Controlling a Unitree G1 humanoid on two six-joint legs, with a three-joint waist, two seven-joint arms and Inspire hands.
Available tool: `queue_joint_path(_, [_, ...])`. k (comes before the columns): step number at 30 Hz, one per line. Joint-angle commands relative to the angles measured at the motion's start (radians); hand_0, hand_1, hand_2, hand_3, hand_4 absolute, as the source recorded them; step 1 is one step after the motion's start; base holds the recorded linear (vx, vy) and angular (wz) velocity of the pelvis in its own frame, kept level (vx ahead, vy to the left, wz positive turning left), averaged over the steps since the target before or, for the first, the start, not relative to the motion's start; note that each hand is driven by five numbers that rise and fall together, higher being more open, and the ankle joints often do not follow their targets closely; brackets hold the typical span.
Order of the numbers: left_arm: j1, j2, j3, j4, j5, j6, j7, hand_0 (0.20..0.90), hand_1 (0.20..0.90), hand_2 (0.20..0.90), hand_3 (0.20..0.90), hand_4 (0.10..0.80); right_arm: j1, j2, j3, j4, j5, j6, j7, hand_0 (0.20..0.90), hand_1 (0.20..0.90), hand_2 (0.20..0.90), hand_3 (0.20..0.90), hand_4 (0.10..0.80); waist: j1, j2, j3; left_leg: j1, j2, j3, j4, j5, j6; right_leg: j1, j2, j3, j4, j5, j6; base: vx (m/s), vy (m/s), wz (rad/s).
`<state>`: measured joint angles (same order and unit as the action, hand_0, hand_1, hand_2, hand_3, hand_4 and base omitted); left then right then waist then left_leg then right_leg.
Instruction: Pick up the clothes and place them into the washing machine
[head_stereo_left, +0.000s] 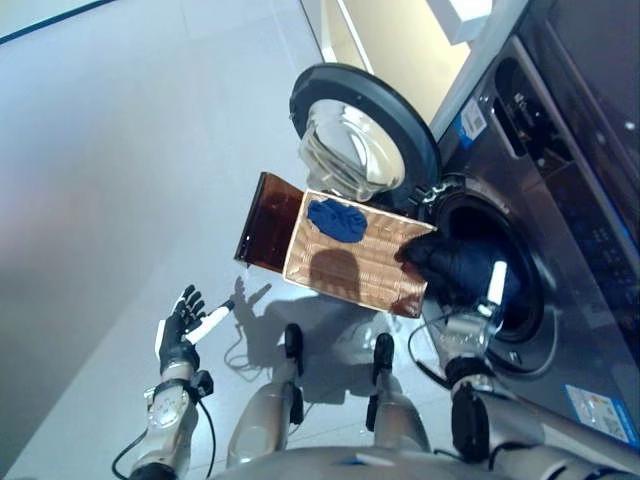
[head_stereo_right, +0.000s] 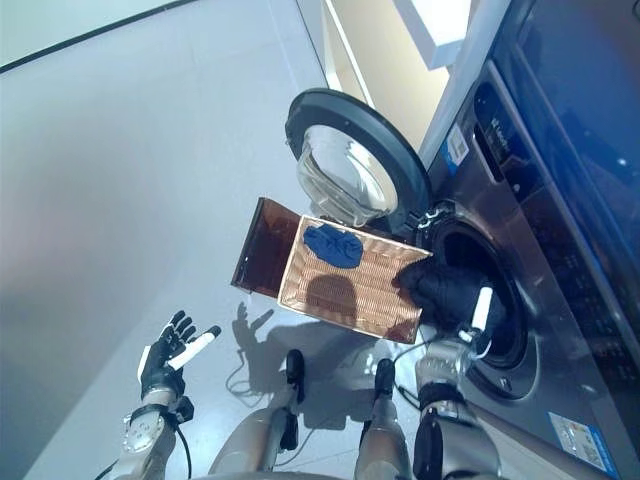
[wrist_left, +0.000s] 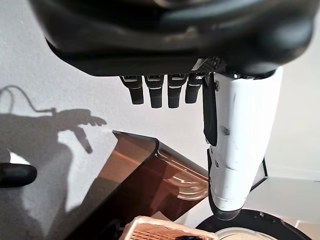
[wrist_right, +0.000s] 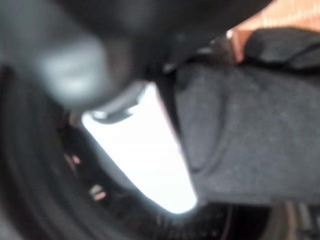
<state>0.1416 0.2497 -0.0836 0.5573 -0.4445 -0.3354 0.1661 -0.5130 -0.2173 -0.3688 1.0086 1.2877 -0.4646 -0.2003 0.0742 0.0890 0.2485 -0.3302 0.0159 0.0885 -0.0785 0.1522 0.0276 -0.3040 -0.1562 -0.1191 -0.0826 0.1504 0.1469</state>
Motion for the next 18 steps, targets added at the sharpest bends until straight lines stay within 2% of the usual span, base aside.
queue_joint_path(1, [-0.04, 0.059, -0.007, -0.054, -0.025, -0.089, -0.001, 0.9, 0.9, 0.9, 0.9, 0.8, -0.158, -0.165, -0.072, 0.028, 0.022, -0.112, -0.031, 0.2, 0.2, 0.2, 0.2, 0.3, 0.03, 0.013, -0.009, -0.01, -0.045, -0.014, 0.0, -0.07, -0.051, -0.056, -0.011, -0.024, 0.014, -0.002, -0.015, -0.033, -0.037, -0.02])
queue_joint_path(10, [-0.041, 0.085, -0.075, -0.104, -0.03, -0.087, 0.0, 0.9, 0.9, 0.9, 0.9, 0.8, -0.335, -0.412, -0.121, 0.151, -0.029, -0.149, -0.225, 0.2, 0.2, 0.2, 0.2, 0.3, 0.053, 0.094, -0.022, -0.079, -0.04, -0.023, -0.009, -0.043, -0.077, -0.11, -0.005, -0.03, 0.003, 0.002, -0.022, -0.043, -0.041, 0.05])
queue_joint_path(18, [-0.03, 0.09, -0.093, -0.115, -0.027, -0.086, 0.016, 0.9, 0.9, 0.9, 0.9, 0.8, -0.367, -0.585, -0.139, 0.19, -0.11, -0.159, -0.371, 0.2, 0.2, 0.2, 0.2, 0.3, 0.05, 0.156, -0.036, -0.117, -0.041, -0.024, -0.009, -0.038, -0.082, -0.159, -0.006, -0.017, 0.02, 0.0, -0.022, -0.014, 0.004, -0.04])
